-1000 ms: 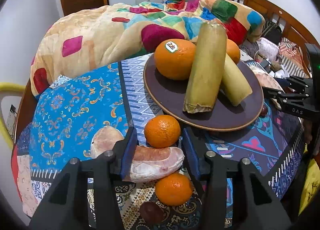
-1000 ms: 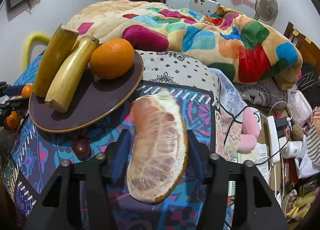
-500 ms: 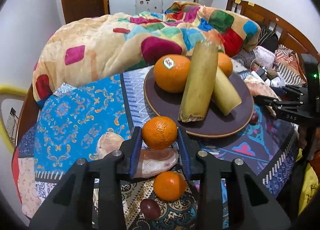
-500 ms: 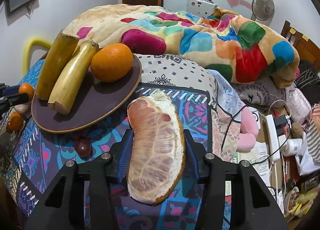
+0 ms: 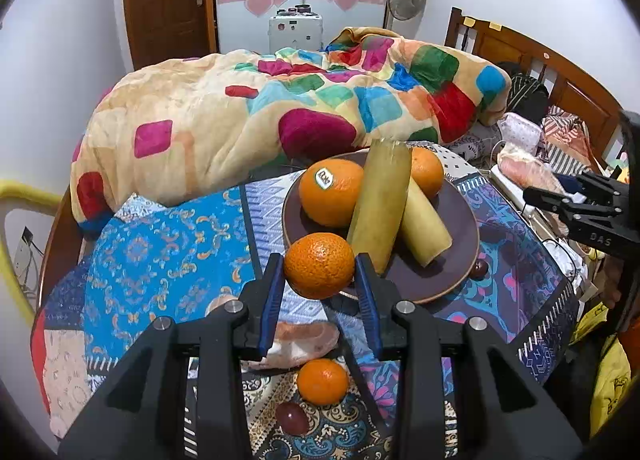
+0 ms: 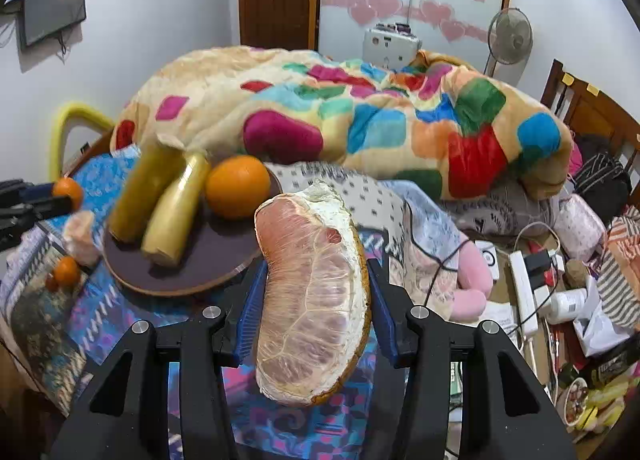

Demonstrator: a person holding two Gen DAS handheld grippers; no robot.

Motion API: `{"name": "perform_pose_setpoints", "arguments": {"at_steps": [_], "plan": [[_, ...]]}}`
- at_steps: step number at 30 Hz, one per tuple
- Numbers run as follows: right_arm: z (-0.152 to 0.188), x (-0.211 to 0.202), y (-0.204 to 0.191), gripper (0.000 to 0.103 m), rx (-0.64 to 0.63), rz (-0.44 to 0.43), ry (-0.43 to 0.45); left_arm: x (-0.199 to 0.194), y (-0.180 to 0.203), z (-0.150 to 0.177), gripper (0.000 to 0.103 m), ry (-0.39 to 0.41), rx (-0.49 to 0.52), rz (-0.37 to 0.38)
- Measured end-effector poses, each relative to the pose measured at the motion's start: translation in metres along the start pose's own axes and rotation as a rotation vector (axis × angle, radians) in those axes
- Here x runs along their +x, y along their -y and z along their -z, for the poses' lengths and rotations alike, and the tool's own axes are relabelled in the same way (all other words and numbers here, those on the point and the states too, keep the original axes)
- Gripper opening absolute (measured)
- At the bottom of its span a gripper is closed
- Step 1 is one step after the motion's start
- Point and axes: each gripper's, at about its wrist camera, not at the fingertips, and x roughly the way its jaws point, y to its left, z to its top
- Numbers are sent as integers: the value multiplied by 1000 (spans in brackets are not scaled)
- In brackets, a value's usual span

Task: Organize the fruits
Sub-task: 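Carry the tangerine and pomelo segment onto the plate and open both tools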

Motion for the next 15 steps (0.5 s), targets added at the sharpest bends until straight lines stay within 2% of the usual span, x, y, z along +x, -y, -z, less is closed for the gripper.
{"name": "perform_pose_setpoints", "arguments": {"at_steps": [8, 15], "plan": [[-19, -3, -16, 45, -1, -33, 64, 12, 7, -17, 35, 22, 41, -40], [-27, 15, -29, 45, -1, -68, 70, 29, 1, -23, 35, 6, 38, -37]]}}
